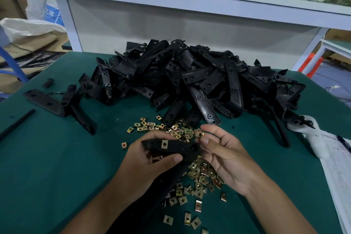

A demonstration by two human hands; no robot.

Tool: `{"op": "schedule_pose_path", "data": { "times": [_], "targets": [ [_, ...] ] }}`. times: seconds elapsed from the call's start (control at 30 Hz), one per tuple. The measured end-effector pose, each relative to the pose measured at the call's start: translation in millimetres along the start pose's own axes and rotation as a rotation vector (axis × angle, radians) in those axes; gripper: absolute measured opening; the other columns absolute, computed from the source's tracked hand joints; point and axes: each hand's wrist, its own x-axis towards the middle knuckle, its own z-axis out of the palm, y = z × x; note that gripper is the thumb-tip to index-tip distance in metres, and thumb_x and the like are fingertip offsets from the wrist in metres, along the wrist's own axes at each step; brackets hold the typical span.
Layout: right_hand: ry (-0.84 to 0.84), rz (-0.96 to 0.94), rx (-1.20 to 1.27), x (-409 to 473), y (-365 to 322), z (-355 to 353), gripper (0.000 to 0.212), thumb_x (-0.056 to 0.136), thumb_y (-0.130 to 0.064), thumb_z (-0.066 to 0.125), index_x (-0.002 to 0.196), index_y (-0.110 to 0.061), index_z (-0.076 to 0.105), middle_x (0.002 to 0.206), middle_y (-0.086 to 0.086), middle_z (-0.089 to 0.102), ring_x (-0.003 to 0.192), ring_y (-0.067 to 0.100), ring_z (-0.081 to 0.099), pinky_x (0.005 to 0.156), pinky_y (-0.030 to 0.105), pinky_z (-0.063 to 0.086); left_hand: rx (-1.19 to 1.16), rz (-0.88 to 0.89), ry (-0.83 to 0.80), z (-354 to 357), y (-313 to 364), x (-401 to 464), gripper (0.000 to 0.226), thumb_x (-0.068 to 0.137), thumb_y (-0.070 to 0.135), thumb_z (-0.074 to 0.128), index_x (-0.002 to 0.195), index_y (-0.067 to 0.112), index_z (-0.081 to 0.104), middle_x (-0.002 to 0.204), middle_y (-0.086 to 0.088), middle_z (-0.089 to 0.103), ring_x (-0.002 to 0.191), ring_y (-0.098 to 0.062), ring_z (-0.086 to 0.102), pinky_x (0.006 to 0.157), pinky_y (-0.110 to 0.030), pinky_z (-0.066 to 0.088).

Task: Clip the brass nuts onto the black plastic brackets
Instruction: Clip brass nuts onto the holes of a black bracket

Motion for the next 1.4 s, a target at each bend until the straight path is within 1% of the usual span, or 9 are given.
{"op": "schedule_pose_path", "data": {
  "times": [0.17, 0.37, 0.47, 0.6, 0.7, 0.83, 1.03, 1.3, 1.4],
  "targets": [
    [-0.074, -0.061, -0.123, -2.9, 0.9, 4.7, 0.023, 0.077, -0.023, 0.085, 0.099, -0.018, 0.079, 0.082, 0.001, 0.072, 0.075, 0.009, 0.066, 0.065, 0.022, 0.053, 0.076, 0.021, -0.027, 2.8, 1.5, -1.4, 0.032, 0.068, 0.038, 0.087, 0.094, 0.026, 0.075, 0.096, -0.004, 0.076, 0.09, -0.02, 0.074, 0.078, -0.033, 0.061],
    [-0.071, -0.071, -0.242, -6.9, -0.2, 7.4, 0.018, 0.08, -0.024, 0.08, 0.097, -0.02, 0.077, 0.076, -0.002, 0.069, 0.066, 0.014, 0.052, 0.063, 0.024, 0.047, 0.18, 0.032, -0.044, 2.7, 2.3, -3.8, 0.032, 0.07, 0.044, 0.085, 0.096, 0.031, 0.073, 0.097, 0.0, 0.076, 0.091, -0.017, 0.073, 0.08, -0.033, 0.061],
    [-0.088, -0.059, -0.236, -8.3, -2.5, 6.8, 0.011, 0.084, -0.017, 0.077, 0.095, -0.019, 0.077, 0.076, -0.002, 0.068, 0.072, 0.015, 0.057, 0.071, 0.03, 0.047, 0.182, 0.028, -0.06, 4.3, 4.1, -5.0, 0.029, 0.07, 0.041, 0.085, 0.096, 0.033, 0.074, 0.096, 0.002, 0.076, 0.089, -0.014, 0.074, 0.078, -0.027, 0.06],
    [-0.118, -0.087, -0.317, -10.3, -2.3, 8.6, 0.012, 0.083, -0.015, 0.073, 0.09, -0.023, 0.077, 0.072, -0.008, 0.068, 0.069, 0.007, 0.062, 0.064, 0.02, 0.049, 0.193, 0.007, -0.074, 4.7, 3.3, -5.8, 0.026, 0.075, 0.029, 0.089, 0.096, 0.033, 0.074, 0.095, 0.003, 0.077, 0.089, -0.015, 0.074, 0.078, -0.027, 0.06],
    [-0.105, -0.096, -0.371, -10.2, -0.2, 9.0, 0.01, 0.082, -0.018, 0.073, 0.089, -0.024, 0.077, 0.072, -0.007, 0.068, 0.067, 0.007, 0.059, 0.059, 0.019, 0.046, 0.193, 0.004, -0.067, 4.9, 3.2, -6.5, 0.026, 0.072, 0.027, 0.085, 0.096, 0.033, 0.074, 0.095, 0.002, 0.077, 0.089, -0.015, 0.074, 0.08, -0.029, 0.061],
    [-0.077, -0.102, -0.412, -10.2, 1.4, 8.6, 0.007, 0.081, -0.021, 0.074, 0.087, -0.025, 0.076, 0.074, -0.005, 0.069, 0.071, 0.01, 0.06, 0.062, 0.023, 0.046, 0.209, 0.024, -0.059, 4.6, 1.8, -6.0, 0.026, 0.072, 0.028, 0.085, 0.095, 0.032, 0.074, 0.094, 0.003, 0.077, 0.088, -0.013, 0.074, 0.076, -0.023, 0.058],
    [-0.072, -0.121, -0.453, -10.5, -1.0, 8.8, 0.006, 0.085, -0.022, 0.077, 0.086, -0.028, 0.076, 0.08, -0.003, 0.072, 0.079, 0.018, 0.062, 0.073, 0.034, 0.048, 0.243, 0.061, -0.056, 3.5, 0.9, -5.9, 0.026, 0.074, 0.028, 0.084, 0.097, 0.035, 0.074, 0.095, 0.007, 0.076, 0.09, -0.011, 0.073, 0.077, -0.022, 0.058],
    [-0.101, -0.121, -0.523, -14.1, -5.6, 9.0, 0.021, 0.09, -0.006, 0.068, 0.083, -0.025, 0.075, 0.078, -0.006, 0.072, 0.079, 0.009, 0.066, 0.073, 0.021, 0.052, 0.292, 0.046, -0.111, 3.5, 2.0, -7.1, 0.035, 0.074, 0.036, 0.081, 0.107, 0.044, 0.072, 0.098, 0.012, 0.077, 0.09, -0.006, 0.074, 0.076, -0.017, 0.057],
    [-0.102, -0.14, -0.547, -15.3, -5.3, 9.0, 0.016, 0.091, -0.004, 0.068, 0.085, -0.018, 0.074, 0.076, -0.008, 0.071, 0.076, 0.006, 0.066, 0.071, 0.017, 0.051, 0.295, 0.047, -0.121, 2.9, 1.2, -7.2, 0.037, 0.076, 0.038, 0.081, 0.111, 0.045, 0.071, 0.101, 0.014, 0.077, 0.093, -0.006, 0.074, 0.078, -0.018, 0.058]
  ]
}}
